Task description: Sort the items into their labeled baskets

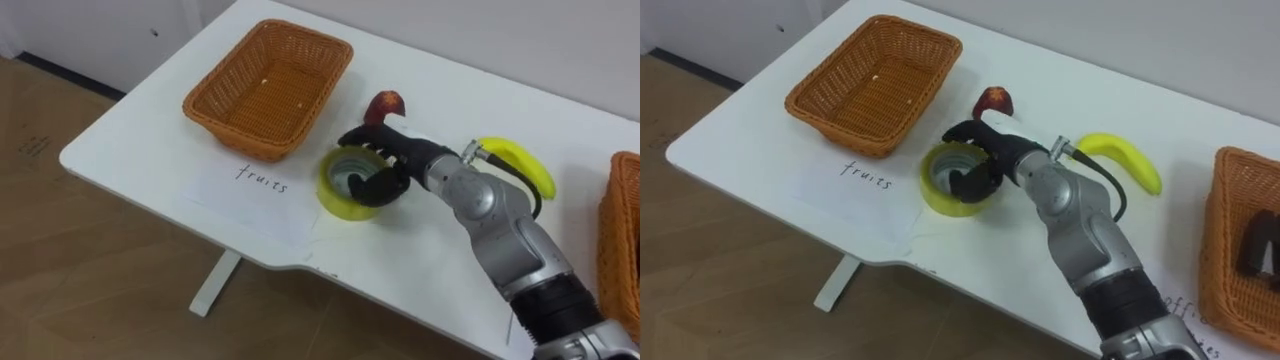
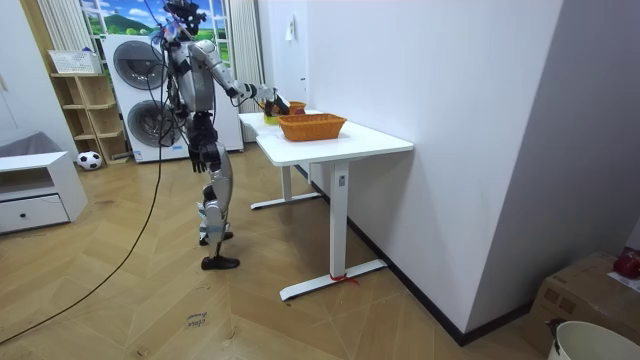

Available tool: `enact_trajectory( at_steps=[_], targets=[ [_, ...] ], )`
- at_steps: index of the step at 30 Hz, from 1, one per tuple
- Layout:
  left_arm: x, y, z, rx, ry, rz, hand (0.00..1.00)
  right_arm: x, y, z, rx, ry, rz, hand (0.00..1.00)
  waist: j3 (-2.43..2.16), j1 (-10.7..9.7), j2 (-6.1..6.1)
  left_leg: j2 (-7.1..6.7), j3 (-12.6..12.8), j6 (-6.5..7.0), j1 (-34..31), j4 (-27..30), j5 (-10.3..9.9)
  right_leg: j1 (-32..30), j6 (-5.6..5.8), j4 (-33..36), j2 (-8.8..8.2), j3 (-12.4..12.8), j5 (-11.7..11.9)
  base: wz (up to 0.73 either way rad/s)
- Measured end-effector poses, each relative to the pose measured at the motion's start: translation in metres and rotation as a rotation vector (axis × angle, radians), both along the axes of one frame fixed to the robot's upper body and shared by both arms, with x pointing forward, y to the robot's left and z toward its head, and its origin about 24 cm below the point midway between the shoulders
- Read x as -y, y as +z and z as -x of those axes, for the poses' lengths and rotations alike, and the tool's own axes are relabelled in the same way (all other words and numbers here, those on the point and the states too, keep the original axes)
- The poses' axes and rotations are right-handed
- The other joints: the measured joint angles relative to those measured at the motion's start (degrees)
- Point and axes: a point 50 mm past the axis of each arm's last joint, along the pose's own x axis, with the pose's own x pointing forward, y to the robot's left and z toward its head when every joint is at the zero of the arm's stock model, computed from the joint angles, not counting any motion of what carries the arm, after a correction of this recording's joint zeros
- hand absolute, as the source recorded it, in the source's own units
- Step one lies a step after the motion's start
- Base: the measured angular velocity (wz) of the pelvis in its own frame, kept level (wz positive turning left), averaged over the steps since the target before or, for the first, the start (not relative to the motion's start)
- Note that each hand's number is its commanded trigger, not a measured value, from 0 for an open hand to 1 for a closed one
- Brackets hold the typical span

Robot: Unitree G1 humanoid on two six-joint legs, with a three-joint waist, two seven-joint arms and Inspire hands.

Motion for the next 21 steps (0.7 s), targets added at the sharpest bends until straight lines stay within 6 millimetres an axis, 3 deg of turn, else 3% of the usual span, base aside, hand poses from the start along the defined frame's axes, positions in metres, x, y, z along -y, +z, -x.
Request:
enact_trajectory(
  at_steps=[12, 21],
  targets=[
    [-0.0006, 0.0003, -0.0017, 0.004, -0.001, 0.0, 0.0, 0.0028, -0.0086, 0.0009, -0.038, -0.008, 0.007, 1.0, 0.1, 0.1, 0.05, 0.0, 0.0, -0.01, 0.5, -0.3, 0.0, 0.1, 0.0, 0.0, 0.0, 0.0, 0.0, 0.0],
    [-0.001, 0.0004, -0.0017, 0.003, -0.005, -0.007, 0.0, 0.0035, -0.0093, 0.001, -0.046, -0.009, 0.007, 1.0, -0.1, 0.1, -0.26, 0.0, 0.1, -0.01, 0.5, -0.3, 0.0, 0.0, 0.0, 0.0, 0.0, 0.1, 0.0, 0.0]
  ],
)
